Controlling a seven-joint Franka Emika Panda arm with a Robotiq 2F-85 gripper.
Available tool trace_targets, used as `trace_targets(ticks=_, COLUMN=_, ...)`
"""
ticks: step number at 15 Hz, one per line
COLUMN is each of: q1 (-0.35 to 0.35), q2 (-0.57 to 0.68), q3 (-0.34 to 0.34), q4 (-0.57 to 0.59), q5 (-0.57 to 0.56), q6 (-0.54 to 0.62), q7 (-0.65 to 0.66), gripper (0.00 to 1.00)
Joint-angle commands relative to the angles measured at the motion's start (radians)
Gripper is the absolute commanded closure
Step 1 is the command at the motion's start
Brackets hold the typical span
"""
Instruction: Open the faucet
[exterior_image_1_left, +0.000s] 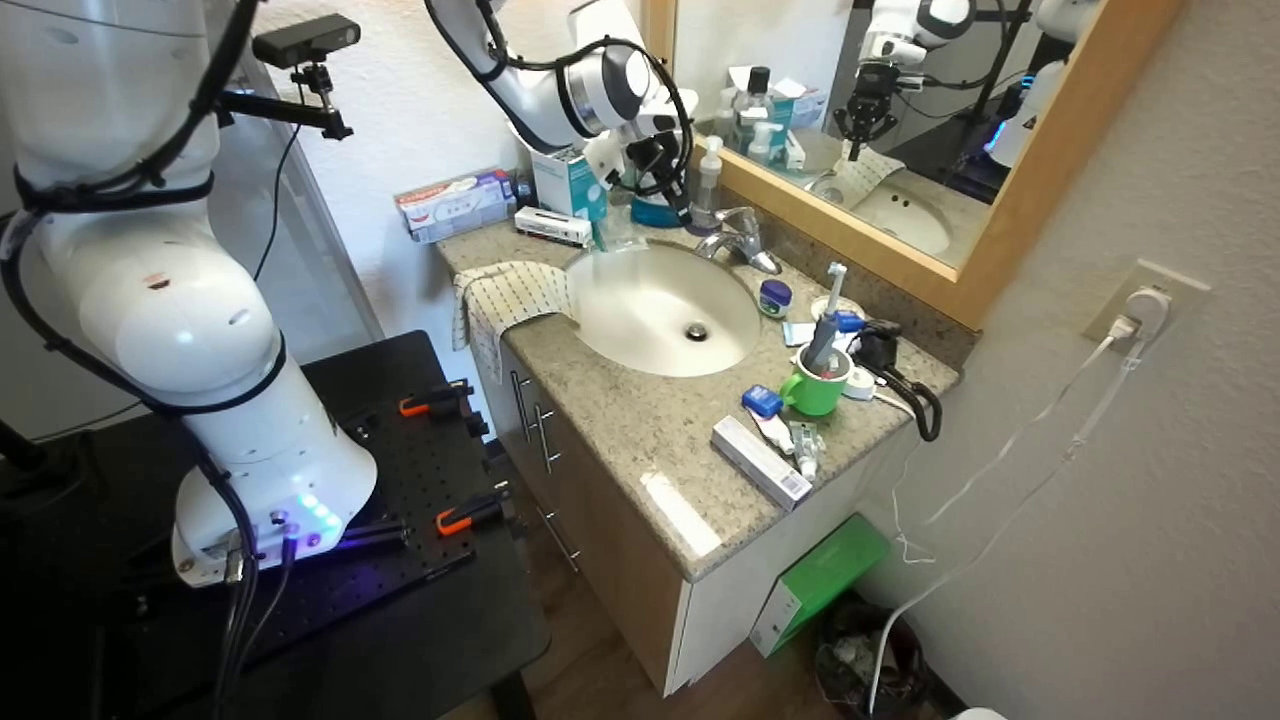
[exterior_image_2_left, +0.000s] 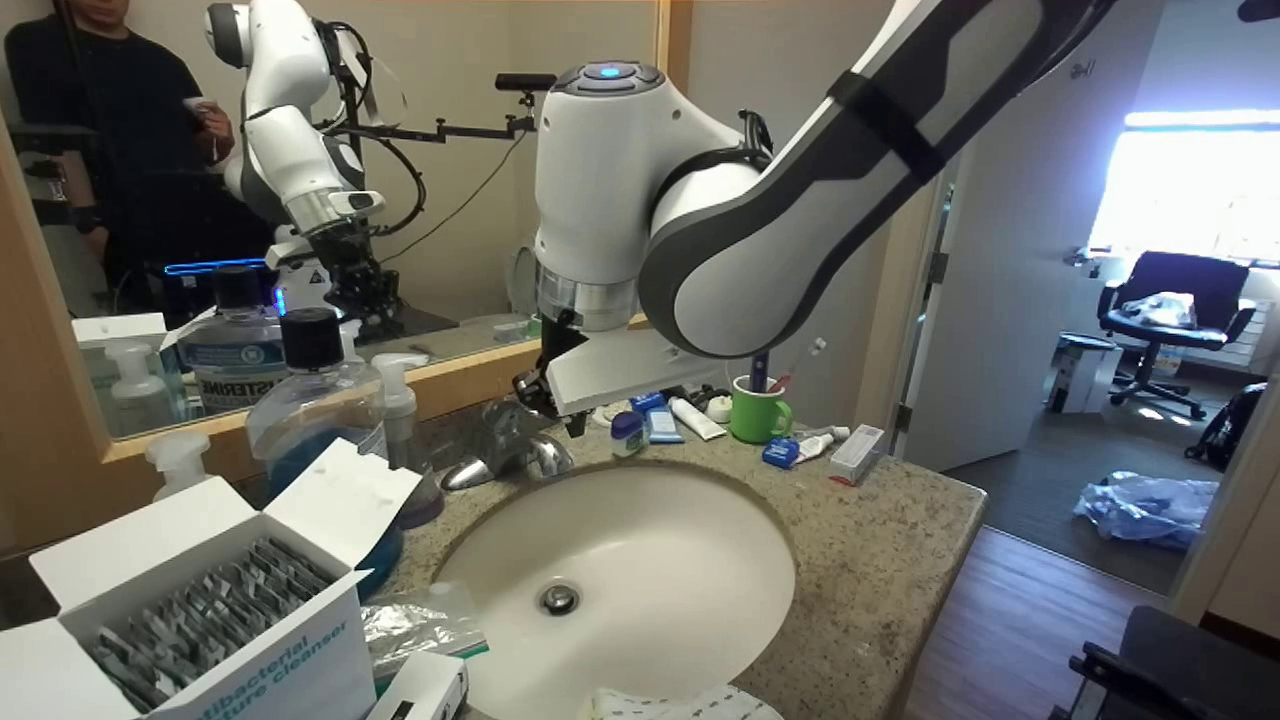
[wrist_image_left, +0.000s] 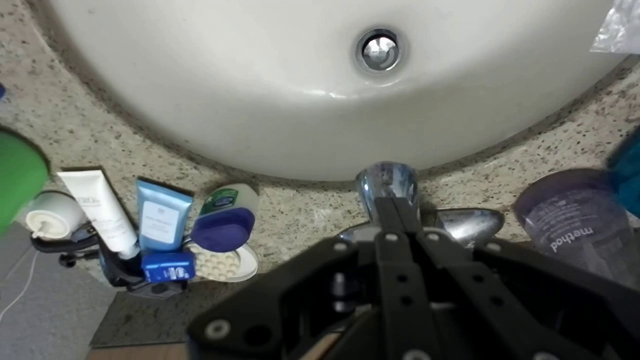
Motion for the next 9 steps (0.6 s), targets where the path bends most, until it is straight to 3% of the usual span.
trace_targets(ticks=1, q1=0.004, q2=-0.008, q3=-0.017, q4=0.001, q5=-0.028, q6=0.001, q7=0.024, gripper=1.0)
trace_targets(ticks=9, q1=-0.005, q2=0.031, q3=-0.008, q4=0.045, q5=-0.007, q6=0.003, q7=-0.012, gripper=1.0)
